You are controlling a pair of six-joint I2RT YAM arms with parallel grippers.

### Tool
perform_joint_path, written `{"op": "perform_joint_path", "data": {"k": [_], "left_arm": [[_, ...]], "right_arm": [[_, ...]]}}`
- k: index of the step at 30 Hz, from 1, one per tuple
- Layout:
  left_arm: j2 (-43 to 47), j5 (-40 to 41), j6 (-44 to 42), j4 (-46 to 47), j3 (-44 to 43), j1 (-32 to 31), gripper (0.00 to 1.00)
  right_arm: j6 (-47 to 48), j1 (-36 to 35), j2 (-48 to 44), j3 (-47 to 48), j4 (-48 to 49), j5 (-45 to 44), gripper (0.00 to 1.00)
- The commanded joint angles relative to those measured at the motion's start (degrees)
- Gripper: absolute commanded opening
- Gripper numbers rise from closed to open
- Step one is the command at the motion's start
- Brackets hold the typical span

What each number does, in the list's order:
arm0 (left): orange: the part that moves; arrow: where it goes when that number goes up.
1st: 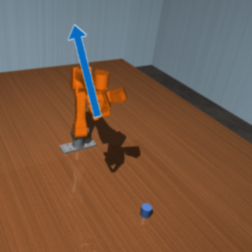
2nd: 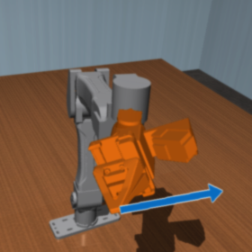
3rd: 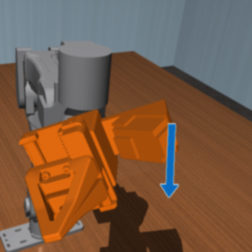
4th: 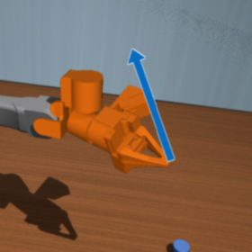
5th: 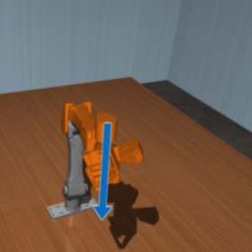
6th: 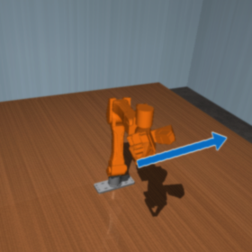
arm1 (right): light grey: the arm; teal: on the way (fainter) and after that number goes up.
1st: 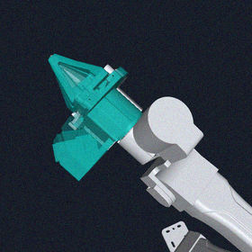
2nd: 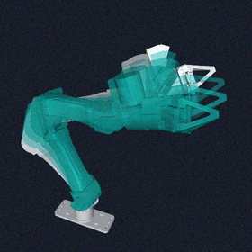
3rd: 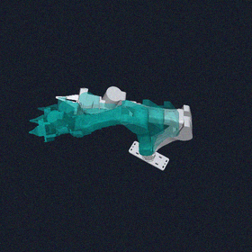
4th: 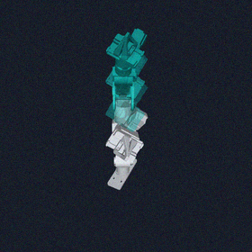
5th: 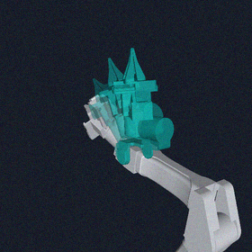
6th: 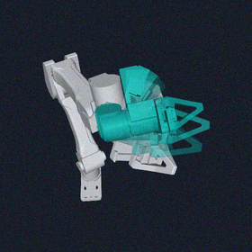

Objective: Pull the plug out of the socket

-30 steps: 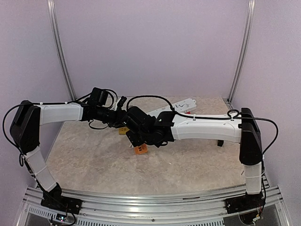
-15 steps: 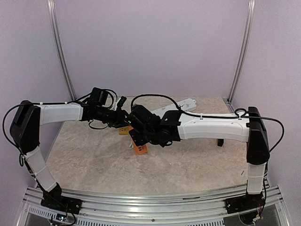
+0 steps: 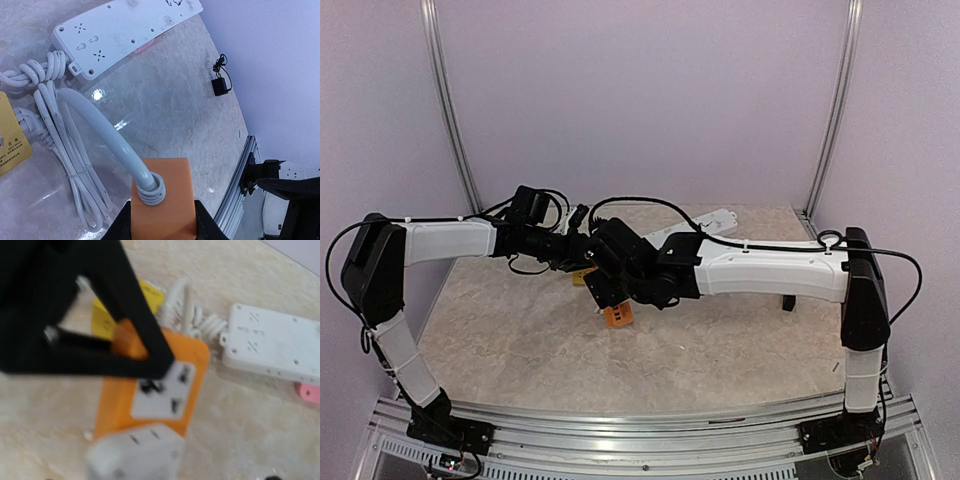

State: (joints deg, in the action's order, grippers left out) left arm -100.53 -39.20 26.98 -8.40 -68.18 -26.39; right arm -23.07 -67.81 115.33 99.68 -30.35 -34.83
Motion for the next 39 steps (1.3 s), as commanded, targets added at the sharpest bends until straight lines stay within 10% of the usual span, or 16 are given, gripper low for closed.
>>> {"op": "perform_joint_path", "data": {"k": [1, 24, 39], "left_arm": [[0.04, -0.70, 0.26, 0.85, -0.02, 0.46, 0.16], [-0.37, -0.93, 0.25, 0.85, -0.11, 0.55, 0.16], [0.46, -2.50, -0.34, 2.16, 0.24, 0.37, 0.16]], "right_arm": [[0.03, -0.42, 5.45, 5.22, -2.67, -0.28, 0.89], [-1.29, -0.55, 2.67, 3.57, -6.96, -7.88, 0.82], [-4.83, 4.40, -6.03, -12.71, 8.14, 9.80, 0.67]]}}
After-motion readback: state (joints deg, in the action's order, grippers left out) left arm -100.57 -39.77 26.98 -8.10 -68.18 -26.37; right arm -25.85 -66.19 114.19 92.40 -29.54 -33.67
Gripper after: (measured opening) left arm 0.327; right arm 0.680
